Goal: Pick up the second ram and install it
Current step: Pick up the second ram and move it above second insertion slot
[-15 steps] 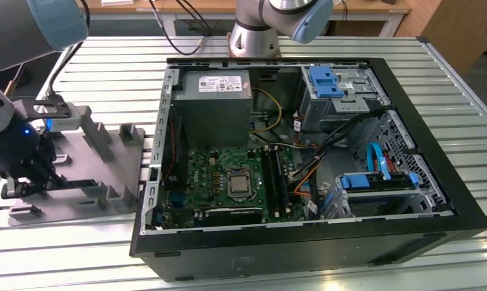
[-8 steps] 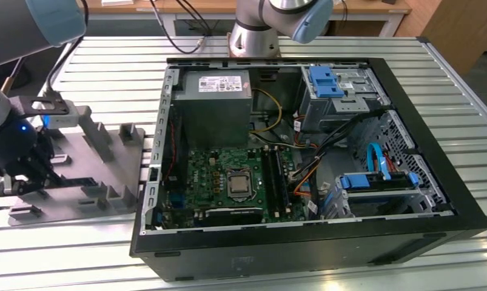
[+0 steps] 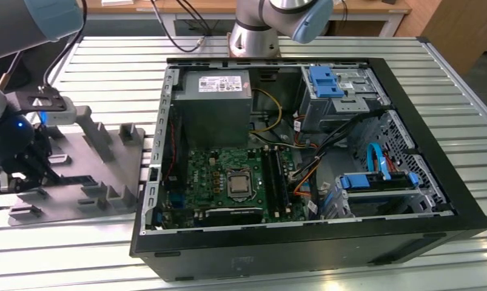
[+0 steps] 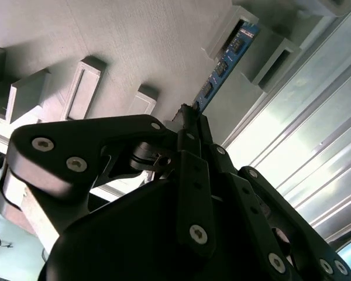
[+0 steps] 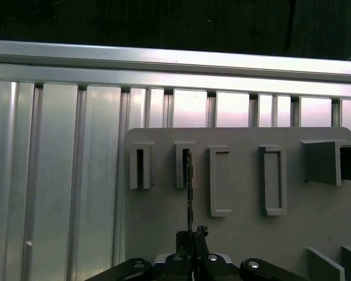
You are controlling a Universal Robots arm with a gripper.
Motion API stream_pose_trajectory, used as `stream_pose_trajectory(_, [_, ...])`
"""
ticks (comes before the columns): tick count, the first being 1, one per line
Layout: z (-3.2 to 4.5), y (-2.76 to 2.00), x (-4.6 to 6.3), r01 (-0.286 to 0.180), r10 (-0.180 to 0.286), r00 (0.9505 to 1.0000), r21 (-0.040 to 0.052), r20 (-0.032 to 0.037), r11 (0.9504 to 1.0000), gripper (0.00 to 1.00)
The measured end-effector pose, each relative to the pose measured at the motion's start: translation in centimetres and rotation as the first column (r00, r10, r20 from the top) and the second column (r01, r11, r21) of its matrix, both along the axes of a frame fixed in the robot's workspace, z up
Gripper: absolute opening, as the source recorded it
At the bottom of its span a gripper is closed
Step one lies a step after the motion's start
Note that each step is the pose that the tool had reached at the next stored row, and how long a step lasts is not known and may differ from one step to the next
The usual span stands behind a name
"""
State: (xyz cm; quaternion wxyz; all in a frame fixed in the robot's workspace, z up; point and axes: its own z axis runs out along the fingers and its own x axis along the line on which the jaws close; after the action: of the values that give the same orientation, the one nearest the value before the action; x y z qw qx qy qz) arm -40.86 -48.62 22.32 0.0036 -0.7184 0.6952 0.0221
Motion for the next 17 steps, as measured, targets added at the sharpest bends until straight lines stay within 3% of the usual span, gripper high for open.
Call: stream_pose_trajectory(17, [1.22,0.00,0.0,0.000,0.000,1.0000,0.0004,0.0000,1.0000,0.14])
